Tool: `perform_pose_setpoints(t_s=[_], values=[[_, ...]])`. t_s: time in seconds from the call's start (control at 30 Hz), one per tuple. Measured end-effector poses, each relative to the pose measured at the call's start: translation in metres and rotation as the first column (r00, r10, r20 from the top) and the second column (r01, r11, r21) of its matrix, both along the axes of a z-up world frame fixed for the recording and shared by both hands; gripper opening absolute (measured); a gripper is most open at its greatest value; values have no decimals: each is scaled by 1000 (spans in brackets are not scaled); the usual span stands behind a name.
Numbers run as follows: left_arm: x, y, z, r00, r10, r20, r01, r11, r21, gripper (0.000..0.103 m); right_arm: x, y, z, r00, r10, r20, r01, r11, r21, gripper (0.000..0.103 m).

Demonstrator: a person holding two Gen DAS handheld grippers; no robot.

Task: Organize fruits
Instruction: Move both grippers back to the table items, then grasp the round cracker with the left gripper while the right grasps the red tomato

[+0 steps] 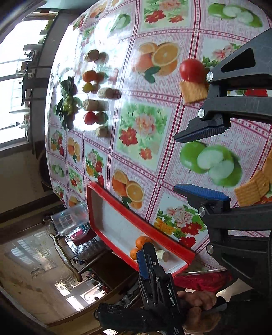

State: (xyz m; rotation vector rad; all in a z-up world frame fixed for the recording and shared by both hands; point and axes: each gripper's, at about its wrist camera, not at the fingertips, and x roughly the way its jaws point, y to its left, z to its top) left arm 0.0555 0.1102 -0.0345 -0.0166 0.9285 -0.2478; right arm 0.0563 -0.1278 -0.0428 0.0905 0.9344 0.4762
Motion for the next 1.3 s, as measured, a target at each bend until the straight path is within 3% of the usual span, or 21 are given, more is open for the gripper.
perform_pose_setpoints(t_s=[0.57, 1.03, 1.1, 1.3], values=[[30, -88, 1, 989, -145, -7, 145, 989, 3, 43, -10, -85, -9, 987, -158, -3, 158, 987, -8, 43], [73, -111, -9, 988, -151, -29, 151, 989, 3, 43, 18, -93, -40, 983, -172, -60, 171, 985, -13, 40], [86, -115, -11, 989, -147, -29, 148, 989, 2, 43, 20, -92, -39, 984, -169, -53, 169, 986, -17, 35], [127, -131, -25, 988, -144, -47, 145, 989, 16, 43, 32, -92, -30, 984, -176, -29, 176, 984, -23, 35]])
